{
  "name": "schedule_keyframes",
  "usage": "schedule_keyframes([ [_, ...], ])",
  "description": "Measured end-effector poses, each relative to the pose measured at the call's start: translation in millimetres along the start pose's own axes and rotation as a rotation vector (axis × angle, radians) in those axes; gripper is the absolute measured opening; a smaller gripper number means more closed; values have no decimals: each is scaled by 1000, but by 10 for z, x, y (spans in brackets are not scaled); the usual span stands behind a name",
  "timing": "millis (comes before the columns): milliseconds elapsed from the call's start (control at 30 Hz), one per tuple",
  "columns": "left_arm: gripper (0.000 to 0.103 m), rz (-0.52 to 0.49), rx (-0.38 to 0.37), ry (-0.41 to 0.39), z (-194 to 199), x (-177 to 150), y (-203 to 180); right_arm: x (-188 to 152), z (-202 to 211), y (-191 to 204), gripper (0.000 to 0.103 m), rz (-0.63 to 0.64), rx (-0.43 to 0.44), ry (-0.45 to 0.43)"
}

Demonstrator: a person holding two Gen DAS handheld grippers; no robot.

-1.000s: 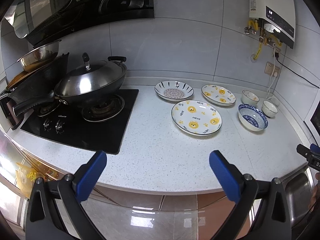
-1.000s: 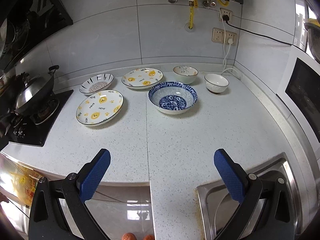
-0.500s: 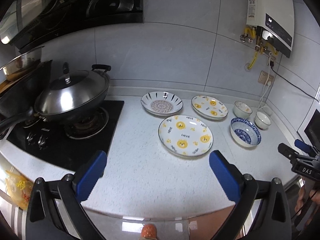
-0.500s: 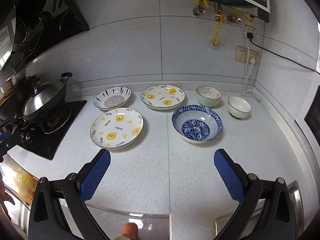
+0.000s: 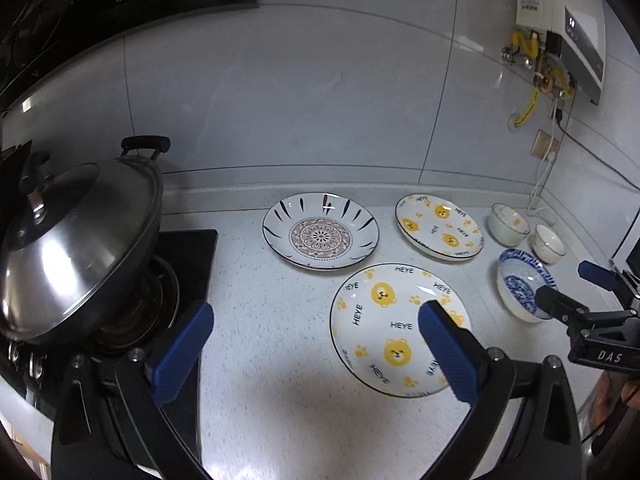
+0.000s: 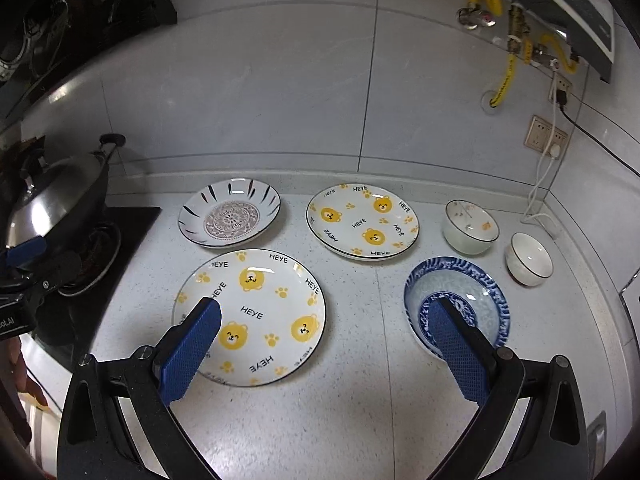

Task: Organize plates and bowls
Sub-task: 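Move both tools toward the yellow-bear HEYE plate nearest the counter edge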

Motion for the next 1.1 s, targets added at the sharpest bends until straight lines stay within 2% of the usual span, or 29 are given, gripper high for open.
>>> schedule_keyframes([
  [133,103,-12,17,63,-387,-60,103,-89,-493,160,102,2,19,88],
  [400,103,79,19,212,-1121,-221,315,-307,-1249,333,102,49,78,255],
  [733,102,123,57,313,-1586,-448,367,-380,-1721,351,102,102,136,356],
  [867,95,166,25,345,-1679,-535,376,-401,-1822,383,102,124,174,371],
  [1033,89,210,-18,351,-1725,-603,385,-458,-1925,412,79,138,225,410],
  [1100,89,229,-44,359,-1742,-623,390,-464,-1936,409,78,148,223,407],
])
Point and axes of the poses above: each gripper's, at about its wrist camera, not at the fingertips, and z roughly against the way its jaws point, y to its left, x to its top, the point moved 2 cm from there along -z, roughly the way its jaws point, and after that the axes turned 15 degrees about -x, right-handed, at the moved point
